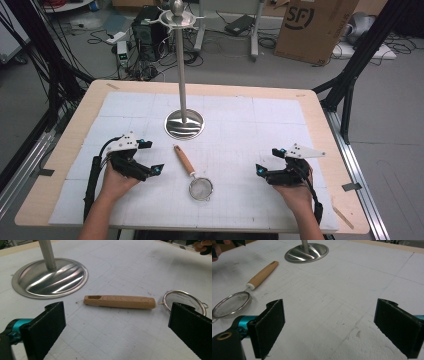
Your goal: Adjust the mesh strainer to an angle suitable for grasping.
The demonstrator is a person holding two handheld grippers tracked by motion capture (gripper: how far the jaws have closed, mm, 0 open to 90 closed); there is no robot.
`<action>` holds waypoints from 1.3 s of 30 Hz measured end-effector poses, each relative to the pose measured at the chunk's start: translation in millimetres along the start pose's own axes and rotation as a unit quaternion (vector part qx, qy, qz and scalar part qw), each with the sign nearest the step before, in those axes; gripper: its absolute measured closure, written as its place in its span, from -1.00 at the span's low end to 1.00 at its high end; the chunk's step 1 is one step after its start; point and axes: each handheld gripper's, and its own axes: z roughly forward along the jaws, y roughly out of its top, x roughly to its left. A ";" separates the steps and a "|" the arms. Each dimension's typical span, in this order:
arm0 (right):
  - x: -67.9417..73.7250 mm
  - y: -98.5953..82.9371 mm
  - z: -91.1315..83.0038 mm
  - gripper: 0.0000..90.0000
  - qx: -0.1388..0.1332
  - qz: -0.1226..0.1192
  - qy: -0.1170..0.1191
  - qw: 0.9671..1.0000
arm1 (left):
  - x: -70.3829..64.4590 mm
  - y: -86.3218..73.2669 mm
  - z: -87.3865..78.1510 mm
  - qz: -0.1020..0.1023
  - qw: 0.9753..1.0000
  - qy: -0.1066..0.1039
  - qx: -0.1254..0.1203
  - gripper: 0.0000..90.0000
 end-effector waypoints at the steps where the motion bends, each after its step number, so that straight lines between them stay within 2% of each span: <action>1: -0.2 -0.3 0.2 -0.80 0.001 0.003 0.000 1.000 | 0.5 -0.6 0.4 -0.002 1.000 0.002 0.002 -0.96; 5: 0.3 -1.4 0.4 -0.80 0.004 0.002 -0.001 1.000 | -0.9 -1.9 3.3 0.001 1.000 0.002 0.016 -0.96; 10: 4.6 -0.7 -1.2 -0.80 0.009 -0.006 -0.002 1.000 | -4.1 -0.8 4.0 0.004 1.000 0.002 0.016 -0.96; 18: 2.1 -1.5 1.1 -0.80 0.012 -0.002 -0.002 1.000 | -2.4 -0.8 6.4 0.008 1.000 0.002 0.015 -0.92; 22: 2.2 -1.5 1.3 -0.80 0.013 -0.003 -0.001 1.000 | -5.4 2.8 12.8 0.020 0.999 -0.008 0.027 -0.71; 23: 2.2 -1.5 1.3 -0.80 0.013 -0.003 -0.001 1.000 | -6.7 4.8 14.6 0.025 0.999 -0.010 0.031 -0.71; 26: 3.4 -1.5 0.0 -0.80 0.012 -0.002 0.000 1.000 | -9.2 10.6 19.6 0.033 0.999 -0.018 0.032 -0.54; 27: 3.4 -1.5 0.0 -0.80 0.012 -0.002 0.000 1.000 | -9.5 12.4 21.6 0.033 0.999 -0.019 0.033 -0.54; 28: 2.9 -1.6 0.3 -0.80 0.012 -0.003 0.001 1.000 | -9.1 14.5 23.8 0.034 0.998 -0.022 0.042 -0.32; 31: 2.6 -1.8 0.8 -0.80 0.014 -0.003 0.001 1.000 | -9.5 20.4 31.3 0.037 0.998 -0.018 0.055 -0.19; 36: 3.2 -1.5 0.8 -0.79 0.012 -0.005 0.001 1.000 | -10.5 25.9 45.0 0.040 0.997 0.001 0.070 0.09; 39: 2.8 -1.9 1.4 -0.79 0.015 -0.006 0.001 1.000 | -11.6 31.3 53.7 0.049 0.995 0.015 0.081 0.23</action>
